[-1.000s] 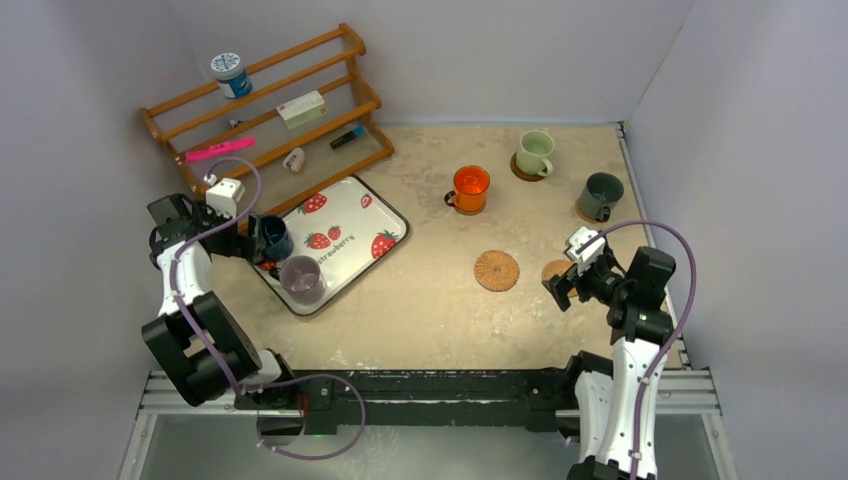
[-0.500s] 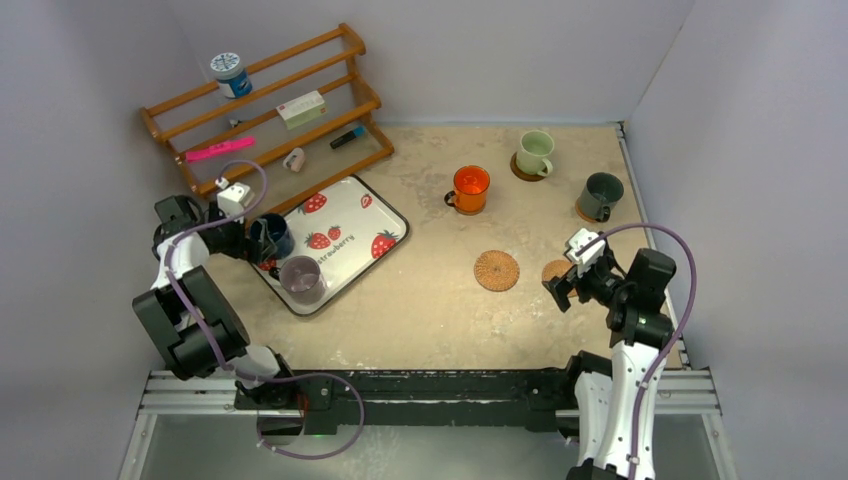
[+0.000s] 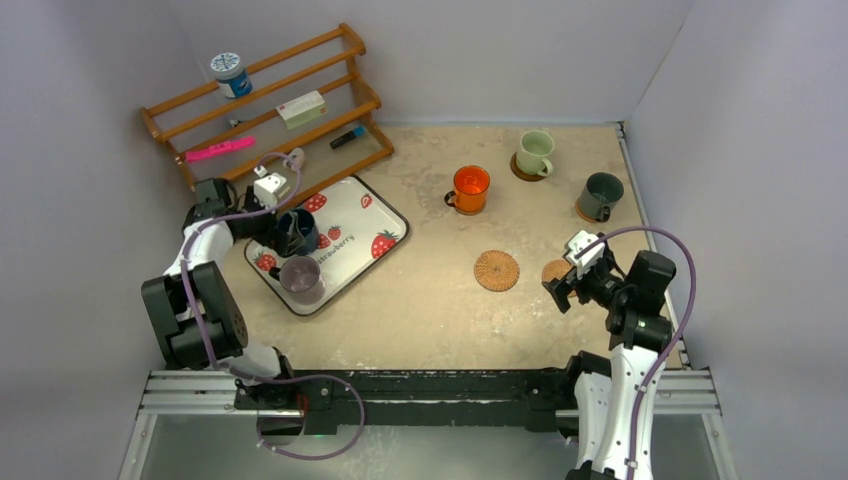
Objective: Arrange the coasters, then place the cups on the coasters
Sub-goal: Move the cup to the tray.
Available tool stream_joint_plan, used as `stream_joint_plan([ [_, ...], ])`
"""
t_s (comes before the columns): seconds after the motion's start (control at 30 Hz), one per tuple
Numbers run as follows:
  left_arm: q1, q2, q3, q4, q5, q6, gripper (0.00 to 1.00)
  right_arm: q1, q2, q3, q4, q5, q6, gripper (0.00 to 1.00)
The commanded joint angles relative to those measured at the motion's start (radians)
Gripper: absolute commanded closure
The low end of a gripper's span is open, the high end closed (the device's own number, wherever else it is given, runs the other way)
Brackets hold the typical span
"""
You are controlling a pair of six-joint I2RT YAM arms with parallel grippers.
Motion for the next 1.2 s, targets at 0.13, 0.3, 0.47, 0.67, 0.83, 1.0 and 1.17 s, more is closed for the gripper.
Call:
stream_joint_plan([
  [0.13, -0.054, 0.055, 0.098, 0.042, 0.056, -0.033, 0.01, -0.002, -0.009, -0.001, -0.004, -0.015, -0.008, 0.01],
  [0.3, -0.105, 0.058, 0.102, 0.061, 0.02, -0.064, 0.02, -0.001, -0.006, -0.001, -0.003, -0.016, -0.009, 0.01],
  [0.47, -0.162, 0.084, 0.111, 0.082, -0.011, -0.095, 0.02, -0.001, -0.006, -0.001, -0.003, -0.016, -0.009, 0.01],
  [0.67, -0.244, 0.111, 0.159, 0.07, -0.011, -0.106, 0.02, -0.001, -0.008, -0.001, -0.004, -0.016, -0.009, 0.01],
  [0.83, -0.299, 0.117, 0.226, 0.025, -0.001, -0.094, 0.01, -0.001, -0.012, -0.001, -0.006, -0.013, -0.01, 0.01],
  [1.0, -0.235, 0.074, 0.296, -0.114, 0.021, -0.008, 0.0, -0.002, -0.015, 0.0, -0.013, -0.019, -0.017, 0.01],
  [1.17, -0.127, -0.005, 0.341, -0.4, 0.098, 0.269, 0.0, -0.002, -0.024, 0.0, -0.018, -0.022, -0.024, 0.01],
])
